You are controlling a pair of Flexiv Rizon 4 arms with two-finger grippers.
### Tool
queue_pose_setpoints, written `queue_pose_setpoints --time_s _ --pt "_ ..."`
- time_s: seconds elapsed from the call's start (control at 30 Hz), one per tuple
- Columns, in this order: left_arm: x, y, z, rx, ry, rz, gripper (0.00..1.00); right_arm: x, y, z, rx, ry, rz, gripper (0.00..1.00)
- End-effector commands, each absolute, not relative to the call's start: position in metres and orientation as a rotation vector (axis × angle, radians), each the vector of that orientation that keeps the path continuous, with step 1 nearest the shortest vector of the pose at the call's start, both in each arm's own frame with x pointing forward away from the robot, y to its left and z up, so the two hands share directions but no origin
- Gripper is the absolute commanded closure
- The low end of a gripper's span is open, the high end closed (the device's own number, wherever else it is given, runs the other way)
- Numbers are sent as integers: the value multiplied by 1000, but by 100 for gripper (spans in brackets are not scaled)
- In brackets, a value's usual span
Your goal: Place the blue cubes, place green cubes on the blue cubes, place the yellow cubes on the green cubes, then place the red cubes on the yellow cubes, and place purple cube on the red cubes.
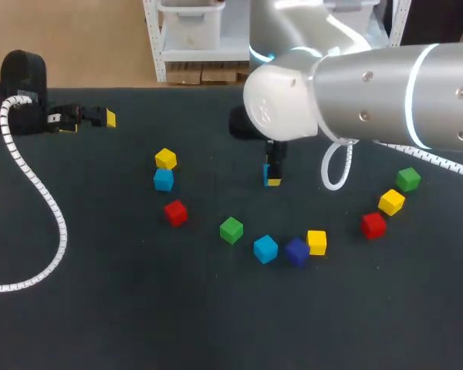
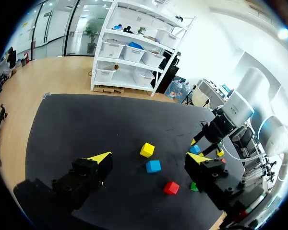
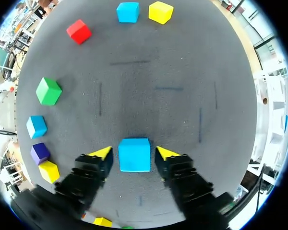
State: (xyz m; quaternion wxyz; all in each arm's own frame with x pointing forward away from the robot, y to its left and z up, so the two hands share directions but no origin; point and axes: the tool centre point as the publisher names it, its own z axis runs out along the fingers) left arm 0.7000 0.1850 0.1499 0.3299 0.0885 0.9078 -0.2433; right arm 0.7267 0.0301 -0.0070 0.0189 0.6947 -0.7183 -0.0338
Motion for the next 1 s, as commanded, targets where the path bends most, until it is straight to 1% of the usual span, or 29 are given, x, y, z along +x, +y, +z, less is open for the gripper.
queue_pose_setpoints --time_s 0.03,0.27,0.47,0.7,1.0 --pt "700 185 150 231 2374 -636 0 727 26 2 2158 -2268 -111 0" --pt "700 185 150 231 2374 -636 0 724 14 35 2088 -2420 -158 0" --pt "700 185 150 231 2374 -636 0 701 8 50 1958 -2533 -180 0" --pt "700 185 150 231 2374 -636 0 674 14 64 1833 -2618 -161 0" --pt "700 185 150 231 2374 -636 0 635 23 60 1739 -2686 -43 0"
